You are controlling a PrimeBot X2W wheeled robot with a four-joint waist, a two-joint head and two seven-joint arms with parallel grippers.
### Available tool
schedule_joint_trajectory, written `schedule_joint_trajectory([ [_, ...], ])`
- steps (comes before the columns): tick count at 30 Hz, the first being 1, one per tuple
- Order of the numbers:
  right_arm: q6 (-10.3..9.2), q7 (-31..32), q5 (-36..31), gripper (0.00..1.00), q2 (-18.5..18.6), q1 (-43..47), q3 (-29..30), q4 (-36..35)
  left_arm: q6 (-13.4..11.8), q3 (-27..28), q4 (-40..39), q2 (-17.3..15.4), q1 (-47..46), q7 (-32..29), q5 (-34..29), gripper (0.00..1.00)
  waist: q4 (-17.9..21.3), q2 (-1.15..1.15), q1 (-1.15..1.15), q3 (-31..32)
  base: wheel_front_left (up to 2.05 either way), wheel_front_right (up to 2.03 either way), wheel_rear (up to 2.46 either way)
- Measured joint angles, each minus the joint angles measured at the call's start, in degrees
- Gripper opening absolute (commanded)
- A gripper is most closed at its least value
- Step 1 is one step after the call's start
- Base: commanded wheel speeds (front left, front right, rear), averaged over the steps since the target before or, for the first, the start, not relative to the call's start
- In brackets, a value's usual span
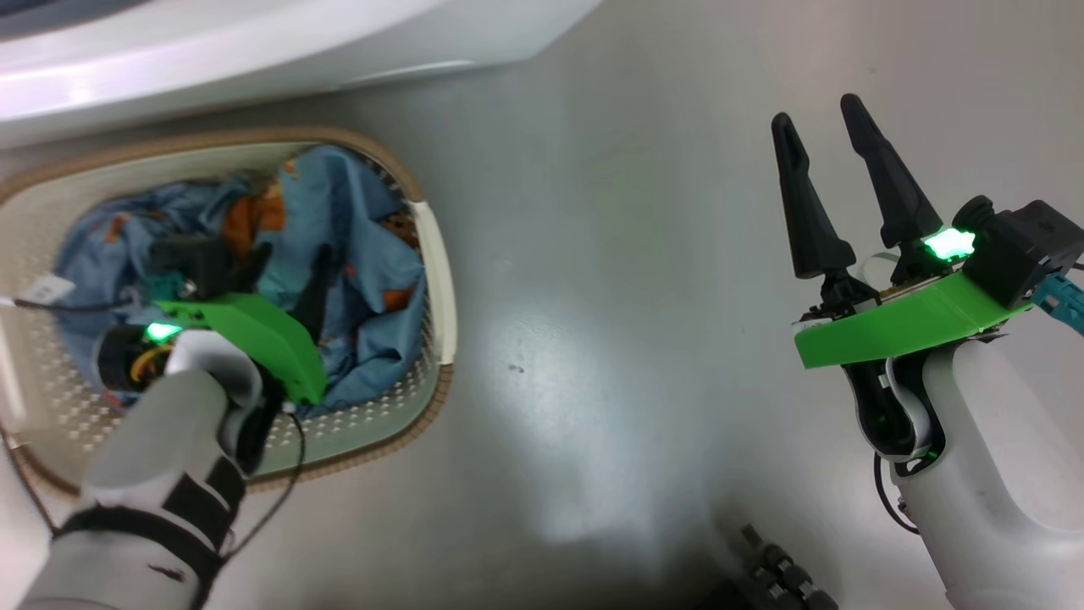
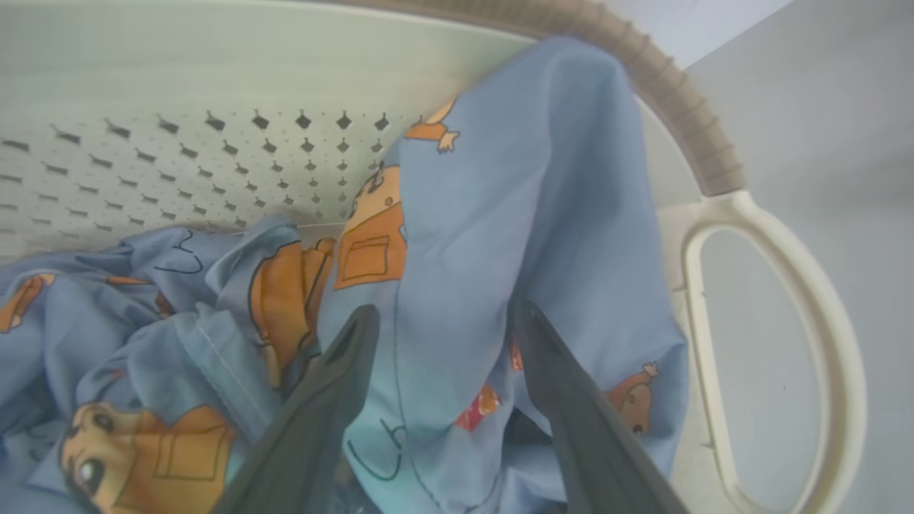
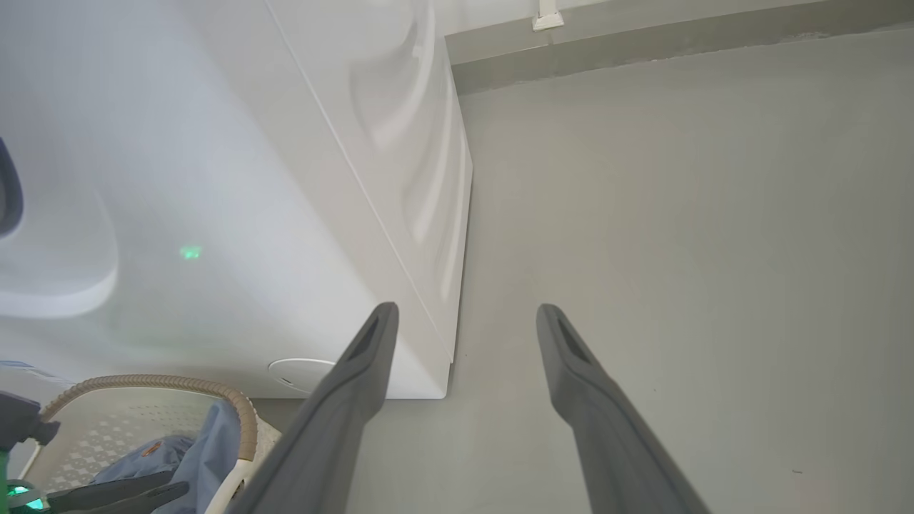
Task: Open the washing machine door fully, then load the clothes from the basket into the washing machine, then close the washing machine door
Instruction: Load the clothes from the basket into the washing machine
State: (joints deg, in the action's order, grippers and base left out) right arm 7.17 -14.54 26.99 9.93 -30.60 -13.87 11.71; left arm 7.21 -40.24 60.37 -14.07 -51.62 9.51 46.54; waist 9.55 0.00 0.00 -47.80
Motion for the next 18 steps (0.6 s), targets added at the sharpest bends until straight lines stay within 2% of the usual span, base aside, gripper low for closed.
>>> schedule_joint_trajectory([
  [6, 0.0, 0.0, -0.31, 1.0, -0.71, -0.56, 0.56, -1.11, 0.31, -2.25, 3.33, -1.74, -3.58, -1.47, 0.97, 1.0, 2.2, 0.0, 0.0, -2.63, 0.0, 0.0, 0.0],
  [18, 0.04, 0.0, -0.32, 1.0, -2.69, -0.66, 0.44, -1.89, 0.31, -5.76, 7.42, -2.5, -7.26, -3.56, 1.96, 1.0, 5.96, 0.0, 0.0, -6.5, 0.0, 0.0, 0.0],
])
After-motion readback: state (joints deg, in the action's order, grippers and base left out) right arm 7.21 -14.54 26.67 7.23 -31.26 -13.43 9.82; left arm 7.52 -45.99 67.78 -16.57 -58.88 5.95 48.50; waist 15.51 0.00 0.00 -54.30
